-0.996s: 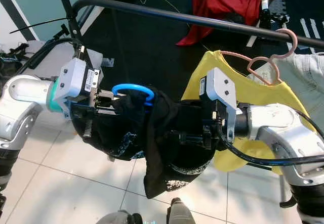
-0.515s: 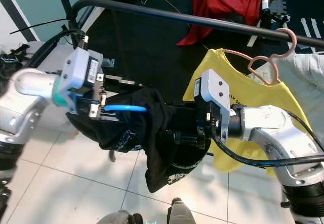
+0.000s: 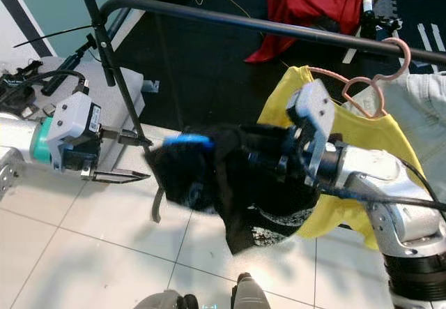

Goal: Hang hanger

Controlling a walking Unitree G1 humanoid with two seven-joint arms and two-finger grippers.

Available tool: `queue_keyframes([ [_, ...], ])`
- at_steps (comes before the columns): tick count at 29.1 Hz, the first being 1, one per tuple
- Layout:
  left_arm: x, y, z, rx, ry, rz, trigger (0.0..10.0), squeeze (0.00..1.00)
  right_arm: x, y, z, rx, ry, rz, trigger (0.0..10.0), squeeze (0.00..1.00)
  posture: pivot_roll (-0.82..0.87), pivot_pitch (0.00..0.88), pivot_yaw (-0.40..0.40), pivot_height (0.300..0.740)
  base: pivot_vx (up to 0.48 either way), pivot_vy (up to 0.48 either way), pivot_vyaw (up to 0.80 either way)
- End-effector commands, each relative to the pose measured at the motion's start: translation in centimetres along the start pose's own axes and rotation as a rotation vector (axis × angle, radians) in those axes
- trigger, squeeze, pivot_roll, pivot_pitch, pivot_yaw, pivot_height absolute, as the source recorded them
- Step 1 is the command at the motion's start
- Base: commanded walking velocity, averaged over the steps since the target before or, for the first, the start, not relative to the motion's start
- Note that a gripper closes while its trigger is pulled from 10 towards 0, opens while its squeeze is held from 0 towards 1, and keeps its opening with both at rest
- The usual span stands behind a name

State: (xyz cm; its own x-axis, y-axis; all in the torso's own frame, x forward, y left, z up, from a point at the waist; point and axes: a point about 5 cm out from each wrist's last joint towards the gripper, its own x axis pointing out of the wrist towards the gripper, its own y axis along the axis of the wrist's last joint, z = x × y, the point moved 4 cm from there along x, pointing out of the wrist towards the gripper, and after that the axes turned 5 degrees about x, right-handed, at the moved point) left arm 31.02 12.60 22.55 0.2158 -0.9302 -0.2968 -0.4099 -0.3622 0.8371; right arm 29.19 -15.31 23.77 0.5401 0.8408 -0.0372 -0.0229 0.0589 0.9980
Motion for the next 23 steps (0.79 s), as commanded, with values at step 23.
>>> queue_keyframes([
  [23,-0.4,2.4,-3.8,-0.074,0.249,0.178,10.0,0.00,-0.5,0.2,3.5,0.063,-0.380,0.182,0.0,0.00,-0.16,0.072,0.136,0.740,0.000,0.000,0.00],
])
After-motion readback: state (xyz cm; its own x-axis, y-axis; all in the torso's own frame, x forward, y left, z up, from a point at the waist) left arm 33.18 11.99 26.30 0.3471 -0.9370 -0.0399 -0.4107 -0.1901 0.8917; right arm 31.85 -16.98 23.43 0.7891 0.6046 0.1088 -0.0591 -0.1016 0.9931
